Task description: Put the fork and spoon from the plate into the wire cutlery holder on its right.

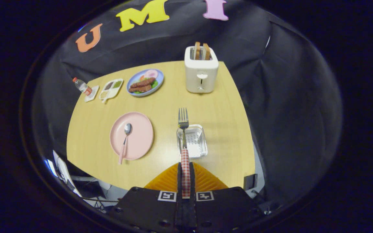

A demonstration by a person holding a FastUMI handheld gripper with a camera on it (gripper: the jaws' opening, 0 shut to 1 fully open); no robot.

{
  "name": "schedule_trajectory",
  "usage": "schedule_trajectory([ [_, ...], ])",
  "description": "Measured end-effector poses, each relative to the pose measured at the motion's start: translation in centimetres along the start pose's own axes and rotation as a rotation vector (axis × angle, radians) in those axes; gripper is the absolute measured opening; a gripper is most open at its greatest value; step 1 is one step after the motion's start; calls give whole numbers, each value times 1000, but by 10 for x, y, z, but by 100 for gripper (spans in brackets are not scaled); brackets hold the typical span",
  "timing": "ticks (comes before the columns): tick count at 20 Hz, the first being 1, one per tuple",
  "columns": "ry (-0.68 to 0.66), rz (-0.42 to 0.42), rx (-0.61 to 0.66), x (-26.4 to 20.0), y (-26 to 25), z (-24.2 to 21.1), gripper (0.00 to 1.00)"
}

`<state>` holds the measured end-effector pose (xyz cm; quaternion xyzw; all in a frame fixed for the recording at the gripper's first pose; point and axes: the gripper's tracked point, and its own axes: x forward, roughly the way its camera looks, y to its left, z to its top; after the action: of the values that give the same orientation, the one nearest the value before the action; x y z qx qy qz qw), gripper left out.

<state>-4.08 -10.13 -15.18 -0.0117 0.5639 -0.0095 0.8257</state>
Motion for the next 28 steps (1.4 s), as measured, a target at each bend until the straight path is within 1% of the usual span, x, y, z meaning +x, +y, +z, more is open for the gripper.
schedule_trajectory([
  [2, 62, -31, -25, 6, -19, -3, 7],
  [3, 98, -30, -31, 10, -21, -8, 7],
  [7, 255, 16, -20, 27, -23, -20, 7],
  [14, 419, 15, 23, 57, -26, -8, 7],
  [17, 479, -1, 44, 66, -26, -6, 7],
  [19, 486, -2, 50, 70, -25, -1, 9],
  [25, 428, 13, 42, 74, -19, 17, 13],
  [26, 409, 16, 43, 73, -18, 21, 19],
  [28, 350, 23, 37, 69, -18, 30, 35],
])
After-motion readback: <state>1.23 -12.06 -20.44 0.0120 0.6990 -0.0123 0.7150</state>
